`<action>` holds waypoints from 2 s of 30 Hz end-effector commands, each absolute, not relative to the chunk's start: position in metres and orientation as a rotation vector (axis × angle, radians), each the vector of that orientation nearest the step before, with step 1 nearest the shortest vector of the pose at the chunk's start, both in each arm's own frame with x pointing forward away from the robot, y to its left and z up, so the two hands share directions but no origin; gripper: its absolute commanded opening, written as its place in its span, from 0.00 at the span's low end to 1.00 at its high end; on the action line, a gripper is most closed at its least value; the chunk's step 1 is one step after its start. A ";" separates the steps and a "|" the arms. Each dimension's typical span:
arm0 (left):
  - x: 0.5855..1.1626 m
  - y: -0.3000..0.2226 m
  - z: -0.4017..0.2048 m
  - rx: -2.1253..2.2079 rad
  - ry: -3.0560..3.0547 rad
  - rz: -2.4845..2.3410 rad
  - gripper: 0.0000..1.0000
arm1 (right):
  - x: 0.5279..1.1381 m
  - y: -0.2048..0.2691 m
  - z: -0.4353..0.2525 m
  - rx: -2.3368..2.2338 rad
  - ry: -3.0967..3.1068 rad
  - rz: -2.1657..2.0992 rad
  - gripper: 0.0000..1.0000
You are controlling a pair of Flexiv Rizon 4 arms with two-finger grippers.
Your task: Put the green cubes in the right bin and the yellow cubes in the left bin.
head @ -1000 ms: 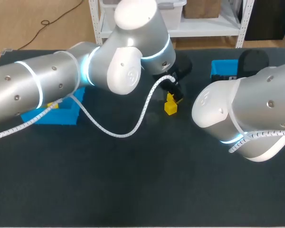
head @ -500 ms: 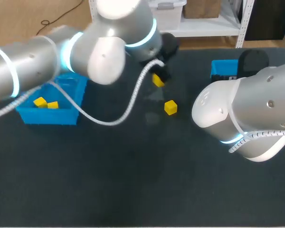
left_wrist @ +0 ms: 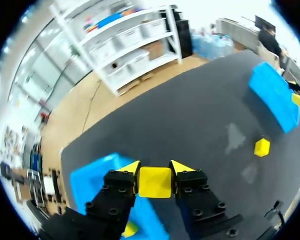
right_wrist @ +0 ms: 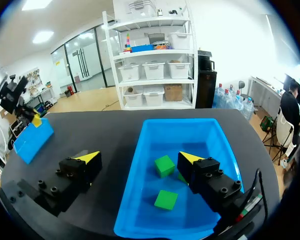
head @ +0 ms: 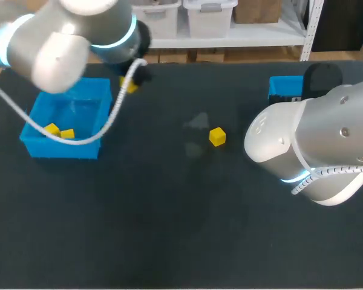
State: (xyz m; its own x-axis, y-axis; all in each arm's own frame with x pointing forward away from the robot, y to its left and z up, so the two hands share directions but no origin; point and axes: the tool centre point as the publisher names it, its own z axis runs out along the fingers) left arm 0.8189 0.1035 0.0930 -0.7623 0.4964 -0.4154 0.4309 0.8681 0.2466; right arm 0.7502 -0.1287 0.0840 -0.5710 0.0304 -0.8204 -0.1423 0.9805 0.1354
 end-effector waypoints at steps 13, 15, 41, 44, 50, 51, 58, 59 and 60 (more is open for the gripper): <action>0.744 0.199 0.079 0.423 2.701 0.254 1.00 | 0.749 -0.130 0.084 -0.081 2.166 0.234 1.00; 0.745 0.197 0.079 0.425 2.703 0.245 1.00 | 0.749 -0.130 0.084 -0.081 2.166 0.234 1.00; 0.736 -0.070 0.046 1.313 2.379 -0.254 1.00 | 0.749 -0.130 0.084 -0.081 2.166 0.234 1.00; 0.734 -0.085 0.043 1.349 2.380 -0.237 1.00 | 0.749 -0.130 0.084 -0.081 2.166 0.234 1.00; 0.730 -0.103 0.039 1.417 2.358 -0.222 1.00 | 0.749 -0.130 0.084 -0.081 2.166 0.234 1.00; 0.730 -0.105 0.037 1.425 2.361 -0.220 1.00 | 0.749 -0.130 0.084 -0.081 2.166 0.234 1.00; 0.730 -0.108 0.019 1.475 2.377 -0.188 1.00 | 0.749 -0.130 0.084 -0.081 2.166 0.234 1.00; 0.729 -0.109 0.017 1.477 2.376 -0.187 1.00 | 0.749 -0.130 0.084 -0.081 2.166 0.234 1.00; 0.730 -0.110 0.015 1.478 2.381 -0.185 1.00 | 0.749 -0.130 0.084 -0.081 2.166 0.234 1.00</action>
State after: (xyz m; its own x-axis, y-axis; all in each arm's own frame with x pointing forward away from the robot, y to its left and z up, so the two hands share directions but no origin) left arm 0.7228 -0.1040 0.0201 -0.4052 0.8428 -0.3541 0.8872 0.4560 0.0700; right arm 0.7501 -0.1286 0.0840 -0.5711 0.0304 -0.8204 -0.1423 0.9805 0.1354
